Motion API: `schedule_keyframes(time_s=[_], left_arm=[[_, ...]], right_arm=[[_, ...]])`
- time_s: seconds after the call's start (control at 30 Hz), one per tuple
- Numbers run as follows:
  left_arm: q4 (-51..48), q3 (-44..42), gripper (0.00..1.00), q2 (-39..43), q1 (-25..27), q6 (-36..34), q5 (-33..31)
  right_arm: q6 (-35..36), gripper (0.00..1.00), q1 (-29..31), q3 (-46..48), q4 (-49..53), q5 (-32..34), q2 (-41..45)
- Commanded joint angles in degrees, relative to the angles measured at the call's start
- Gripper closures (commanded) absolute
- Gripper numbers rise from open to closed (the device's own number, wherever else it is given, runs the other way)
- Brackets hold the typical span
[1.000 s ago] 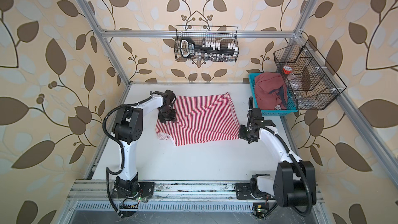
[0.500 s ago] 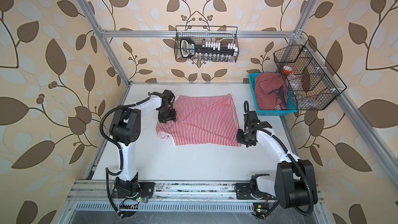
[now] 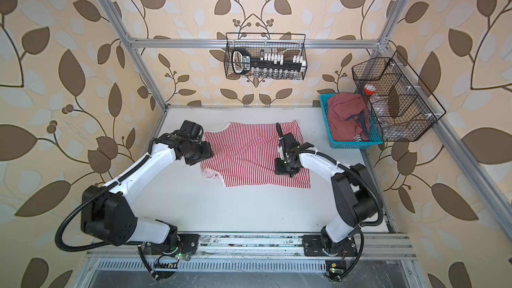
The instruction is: Fold and stack the tank tops
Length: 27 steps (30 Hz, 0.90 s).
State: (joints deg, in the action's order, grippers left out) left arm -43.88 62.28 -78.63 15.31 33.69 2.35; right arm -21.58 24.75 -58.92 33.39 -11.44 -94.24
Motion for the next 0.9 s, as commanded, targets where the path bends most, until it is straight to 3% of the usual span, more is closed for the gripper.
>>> schedule_keyframes(time_s=[0.0, 0.37, 0.73, 0.87], left_arm=[[1.5, -4.2, 0.39, 4.3, -0.3, 7.8, -5.5], [9.6, -12.7, 0.37, 0.6, -0.6, 17.7, -8.5], [14.9, -11.0, 0.38, -10.1, -1.9, 20.1, -9.5], [17.0, -9.5, 0.5, -15.0, -2.0, 19.2, -8.5]], right_arm=[[1.1, 0.64, 0.4, -1.3, -1.3, -2.5, -0.7], [1.5, 0.64, -0.5, 0.2, -1.9, -2.7, 1.2], [1.0, 0.64, -1.4, 2.3, -2.5, -3.2, 2.5], [1.0, 0.63, -1.7, 2.8, -2.4, -3.2, 3.0]])
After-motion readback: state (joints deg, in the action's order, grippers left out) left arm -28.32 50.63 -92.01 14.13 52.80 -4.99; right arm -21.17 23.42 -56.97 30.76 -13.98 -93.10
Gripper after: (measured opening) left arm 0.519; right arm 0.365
